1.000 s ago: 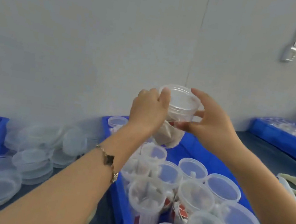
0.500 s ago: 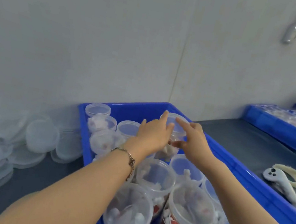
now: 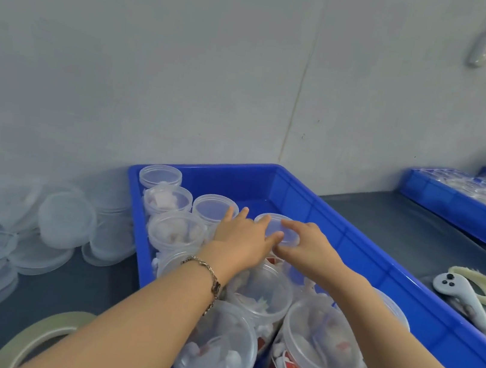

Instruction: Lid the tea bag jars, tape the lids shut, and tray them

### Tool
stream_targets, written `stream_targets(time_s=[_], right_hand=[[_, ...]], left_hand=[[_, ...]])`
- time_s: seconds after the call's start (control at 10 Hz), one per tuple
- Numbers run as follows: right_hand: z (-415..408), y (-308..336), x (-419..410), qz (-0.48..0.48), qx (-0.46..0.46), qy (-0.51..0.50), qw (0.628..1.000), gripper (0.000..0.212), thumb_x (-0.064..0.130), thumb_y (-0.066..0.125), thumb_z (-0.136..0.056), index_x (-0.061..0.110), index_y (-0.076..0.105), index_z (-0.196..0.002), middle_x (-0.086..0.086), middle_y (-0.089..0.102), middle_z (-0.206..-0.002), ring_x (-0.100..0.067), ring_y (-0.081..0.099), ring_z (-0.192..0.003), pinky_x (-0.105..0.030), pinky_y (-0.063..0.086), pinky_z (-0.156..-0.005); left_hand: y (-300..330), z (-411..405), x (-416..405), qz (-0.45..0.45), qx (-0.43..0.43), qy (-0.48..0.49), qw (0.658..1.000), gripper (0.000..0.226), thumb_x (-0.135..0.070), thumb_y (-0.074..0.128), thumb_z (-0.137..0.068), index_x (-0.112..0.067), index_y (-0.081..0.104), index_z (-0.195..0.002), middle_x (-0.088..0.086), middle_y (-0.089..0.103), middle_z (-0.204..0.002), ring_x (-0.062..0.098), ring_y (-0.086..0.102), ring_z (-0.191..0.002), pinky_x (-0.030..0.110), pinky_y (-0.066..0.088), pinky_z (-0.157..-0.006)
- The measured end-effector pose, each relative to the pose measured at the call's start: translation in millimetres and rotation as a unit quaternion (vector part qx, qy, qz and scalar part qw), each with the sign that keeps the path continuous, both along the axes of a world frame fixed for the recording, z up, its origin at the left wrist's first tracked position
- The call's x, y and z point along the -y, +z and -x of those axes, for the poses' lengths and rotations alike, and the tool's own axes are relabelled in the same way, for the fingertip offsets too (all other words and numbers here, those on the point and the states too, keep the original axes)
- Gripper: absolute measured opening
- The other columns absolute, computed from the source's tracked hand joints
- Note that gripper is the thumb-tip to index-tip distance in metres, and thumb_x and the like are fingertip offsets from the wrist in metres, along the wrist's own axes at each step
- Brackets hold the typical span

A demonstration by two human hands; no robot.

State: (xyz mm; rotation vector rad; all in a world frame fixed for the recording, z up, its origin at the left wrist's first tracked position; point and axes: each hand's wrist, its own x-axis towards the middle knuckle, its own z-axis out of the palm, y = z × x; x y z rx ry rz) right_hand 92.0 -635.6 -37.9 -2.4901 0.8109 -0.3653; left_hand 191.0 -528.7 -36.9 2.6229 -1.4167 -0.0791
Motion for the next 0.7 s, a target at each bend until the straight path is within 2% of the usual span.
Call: stream_targets(time_s=[0.1, 0.2, 0.3, 0.4, 0.5, 0.6, 0.7], right_hand=[[2, -2, -5, 0.053, -0.042, -0.016, 0.998, 0.059, 0.058, 0.051, -0.077, 0.032, 0.042, -0.129, 0.002, 0.043, -0.128, -0.012, 0.051, -0.085, -0.026, 0.035, -0.061], [1, 2, -10, 0.101, -0.079, -0.013, 0.992, 0.054, 0.059, 0.048, -0.077, 0.029, 0.043, -0.122, 0.002, 0.047, -0.119, -0.016, 0.052, -0.083, -0.027, 0.035, -0.058], [-3, 16, -17, 0.151, -0.12, -0.005, 0.981, 0.044, 0.056, 0.047, -0.079, 0.024, 0.05, -0.108, -0.004, 0.048, -0.12, -0.02, 0.054, -0.098, -0.032, 0.042, -0.068], [-7, 38, -34, 0.169, -0.066, 0.02, 0.983, 0.048, 0.044, 0.047, -0.087, 0.024, 0.046, -0.13, -0.003, 0.035, -0.145, -0.021, 0.044, -0.125, -0.037, 0.041, -0.089], [-18, 67, -66, 0.173, 0.018, 0.072, 0.982, 0.04, 0.024, 0.049, -0.087, 0.023, 0.049, -0.127, 0.002, 0.048, -0.13, -0.019, 0.051, -0.114, -0.034, 0.046, -0.087], [-25, 97, -110, 0.177, 0.071, 0.118, 0.975, 0.032, 0.009, 0.047, -0.082, 0.019, 0.055, -0.111, 0.0, 0.056, -0.106, -0.022, 0.057, -0.095, -0.036, 0.049, -0.073], [-27, 122, -158, 0.146, 0.142, 0.153, 0.967, 0.04, 0.003, 0.045, -0.077, 0.017, 0.059, -0.111, -0.003, 0.061, -0.102, -0.023, 0.058, -0.093, -0.033, 0.047, -0.074]], left_hand=[[-2, -1, -1, 0.011, -0.003, -0.001, 1.0, 0.06, -0.053, 0.012, -0.097, -0.023, 0.024, -0.147, 0.008, 0.038, -0.148, 0.026, 0.009, -0.145, 0.049, -0.001, -0.114], [0, 0, 0, 0.007, 0.015, -0.002, 1.0, 0.057, -0.05, 0.013, -0.098, -0.022, 0.029, -0.146, 0.009, 0.025, -0.153, 0.026, 0.007, -0.145, 0.048, 0.0, -0.114], [8, 2, -3, 0.007, 0.037, -0.015, 0.999, 0.055, -0.046, 0.012, -0.1, -0.02, 0.032, -0.144, 0.005, 0.027, -0.153, 0.023, 0.008, -0.144, 0.048, 0.002, -0.115], [27, 2, -19, 0.041, 0.041, -0.029, 0.998, 0.043, -0.035, 0.02, -0.102, -0.019, 0.042, -0.136, 0.005, 0.041, -0.144, 0.026, 0.015, -0.143, 0.048, 0.007, -0.114], [57, 1, -46, 0.098, 0.024, -0.005, 0.995, 0.032, -0.019, 0.029, -0.099, -0.016, 0.052, -0.12, 0.007, 0.052, -0.13, 0.029, 0.027, -0.138, 0.048, 0.016, -0.111], [90, 2, -90, 0.233, -0.036, 0.046, 0.971, 0.026, -0.017, 0.034, -0.096, -0.009, 0.058, -0.103, 0.015, 0.058, -0.112, 0.034, 0.053, -0.108, 0.04, 0.038, -0.089], [114, 10, -139, 0.345, -0.064, 0.085, 0.932, 0.028, -0.017, 0.04, -0.094, -0.003, 0.063, -0.086, 0.02, 0.063, -0.097, 0.036, 0.057, -0.09, 0.032, 0.033, -0.064]])
